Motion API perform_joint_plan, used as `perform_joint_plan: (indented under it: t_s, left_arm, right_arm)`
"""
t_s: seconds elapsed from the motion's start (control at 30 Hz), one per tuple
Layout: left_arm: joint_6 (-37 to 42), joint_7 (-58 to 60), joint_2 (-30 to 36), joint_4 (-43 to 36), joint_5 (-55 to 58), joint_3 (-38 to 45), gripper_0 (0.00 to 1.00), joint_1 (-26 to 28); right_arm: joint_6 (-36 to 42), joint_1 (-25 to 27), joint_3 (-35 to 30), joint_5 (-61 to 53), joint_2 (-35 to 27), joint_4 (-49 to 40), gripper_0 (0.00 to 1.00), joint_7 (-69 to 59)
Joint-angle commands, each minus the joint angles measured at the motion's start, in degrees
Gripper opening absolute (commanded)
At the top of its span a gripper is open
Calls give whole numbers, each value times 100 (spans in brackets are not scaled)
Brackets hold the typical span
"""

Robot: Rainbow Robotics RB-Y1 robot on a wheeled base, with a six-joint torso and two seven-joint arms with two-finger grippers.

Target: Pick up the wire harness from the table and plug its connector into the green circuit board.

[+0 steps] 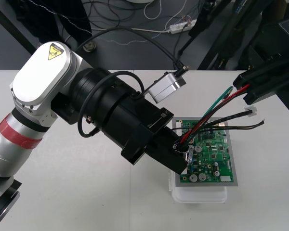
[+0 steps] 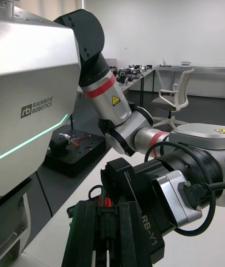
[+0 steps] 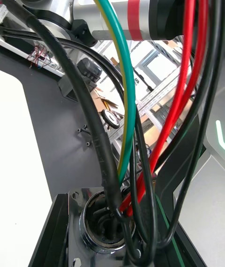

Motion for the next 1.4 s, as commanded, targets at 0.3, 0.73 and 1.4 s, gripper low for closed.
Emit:
perform_joint_plan:
  t_s: [0.3, 0.73, 1.4]
  left_arm:
    - [-180, 139, 105, -194, 115, 115, 100, -26]
    - [-180, -116, 307, -203, 106, 836, 100, 193]
    - [1587, -2120, 1661, -370, 1196, 1170, 100, 1459]
  right_arm:
    - [-32, 58, 84, -49, -137, 192, 0, 43]
    - [-32, 497, 75, -49, -137, 192, 0, -45]
    - [619, 1640, -338, -93, -137, -204, 0, -221]
